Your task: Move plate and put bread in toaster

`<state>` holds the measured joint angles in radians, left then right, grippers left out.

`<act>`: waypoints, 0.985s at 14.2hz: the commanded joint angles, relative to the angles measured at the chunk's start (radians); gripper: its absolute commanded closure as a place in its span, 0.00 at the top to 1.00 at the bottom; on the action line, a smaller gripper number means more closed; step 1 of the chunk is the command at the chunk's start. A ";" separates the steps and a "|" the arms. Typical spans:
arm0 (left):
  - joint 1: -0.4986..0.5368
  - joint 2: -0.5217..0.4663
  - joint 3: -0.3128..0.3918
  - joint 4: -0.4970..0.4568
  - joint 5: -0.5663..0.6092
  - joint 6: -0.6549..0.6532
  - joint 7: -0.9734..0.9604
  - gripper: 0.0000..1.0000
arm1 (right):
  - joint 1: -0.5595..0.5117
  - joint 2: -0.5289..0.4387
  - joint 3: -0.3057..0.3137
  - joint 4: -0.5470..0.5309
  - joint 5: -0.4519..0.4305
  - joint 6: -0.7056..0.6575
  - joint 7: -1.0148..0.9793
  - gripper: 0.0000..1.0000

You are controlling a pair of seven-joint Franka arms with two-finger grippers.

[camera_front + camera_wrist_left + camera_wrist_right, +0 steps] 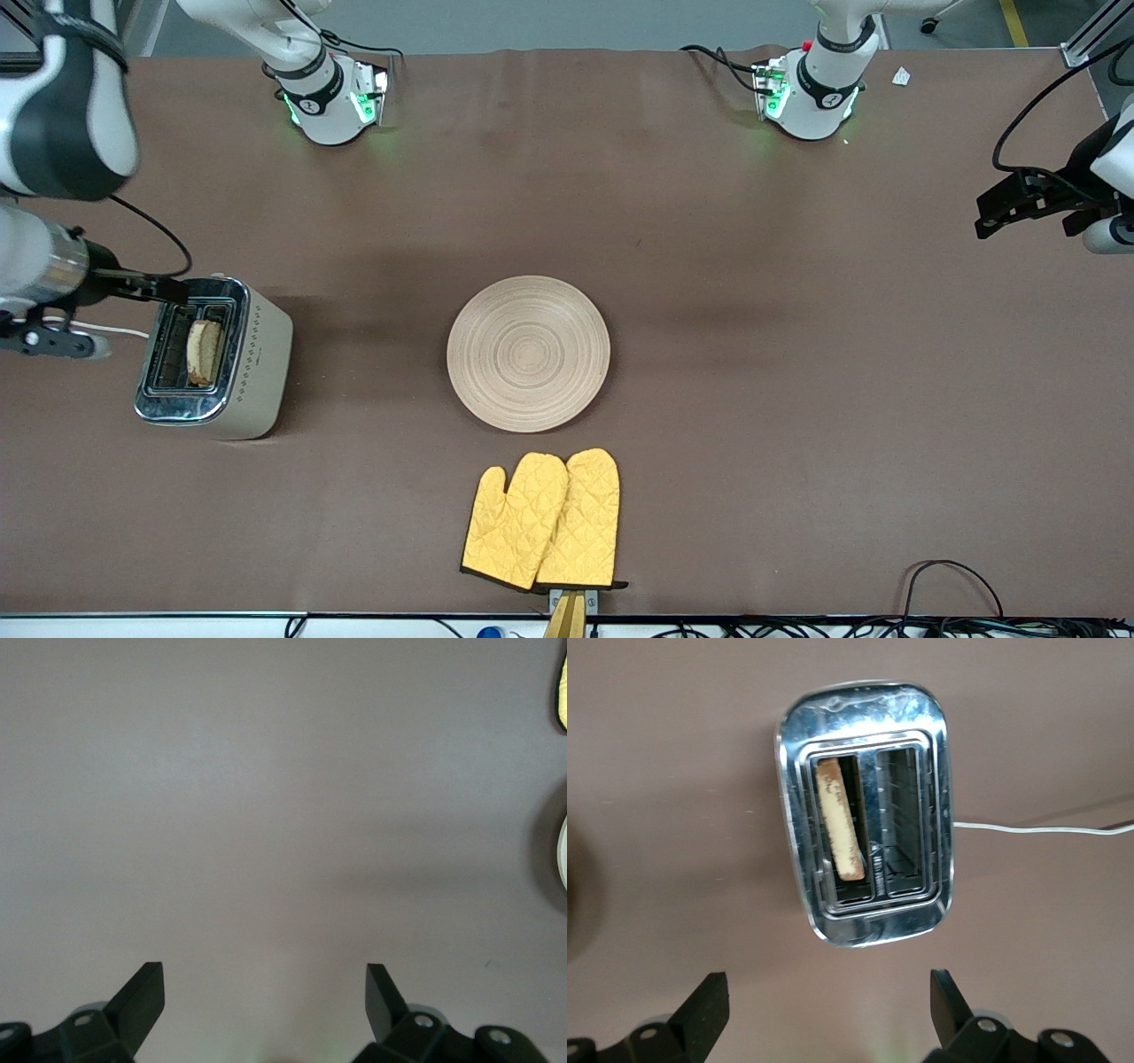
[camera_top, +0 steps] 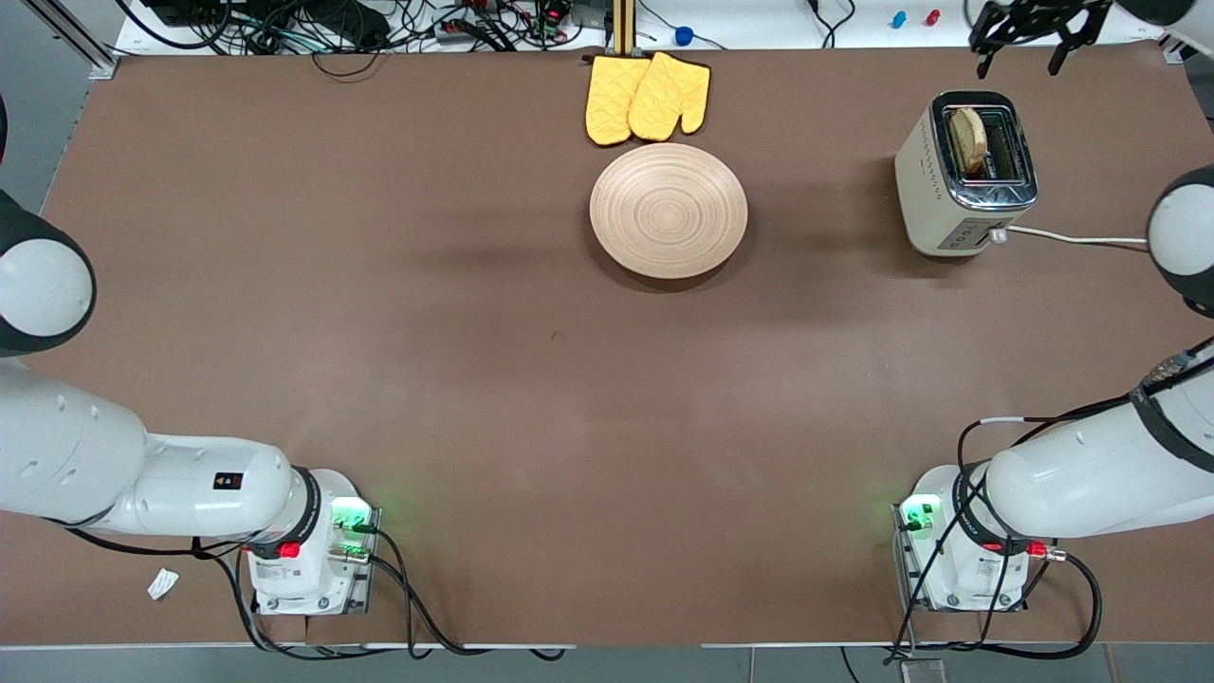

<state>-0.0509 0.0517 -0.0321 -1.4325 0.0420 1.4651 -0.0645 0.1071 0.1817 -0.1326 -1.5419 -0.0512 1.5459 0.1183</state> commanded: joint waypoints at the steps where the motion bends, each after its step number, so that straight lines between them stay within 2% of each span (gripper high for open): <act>1: 0.000 -0.001 0.003 0.009 -0.002 0.001 -0.001 1.00 | -0.003 -0.122 0.016 -0.096 0.056 0.034 -0.005 1.00; 5: -0.001 -0.001 0.001 0.009 -0.001 0.001 -0.006 1.00 | 0.000 -0.278 0.016 -0.220 0.065 0.111 -0.008 1.00; 8: 0.000 -0.003 0.001 0.009 -0.005 0.001 -0.002 1.00 | -0.004 -0.347 0.011 -0.270 0.065 0.125 -0.008 1.00; 12: -0.009 -0.004 -0.003 0.007 -0.025 -0.003 0.000 1.00 | -0.006 -0.374 -0.004 -0.264 0.065 0.115 -0.020 1.00; 14: -0.012 -0.007 -0.009 0.007 -0.031 -0.006 0.000 1.00 | -0.009 -0.363 -0.008 -0.212 0.065 0.099 -0.022 1.00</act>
<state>-0.0589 0.0517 -0.0369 -1.4316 0.0259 1.4651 -0.0646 0.1087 -0.1703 -0.1371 -1.7667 -0.0067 1.6444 0.1128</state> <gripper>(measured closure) 0.000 0.000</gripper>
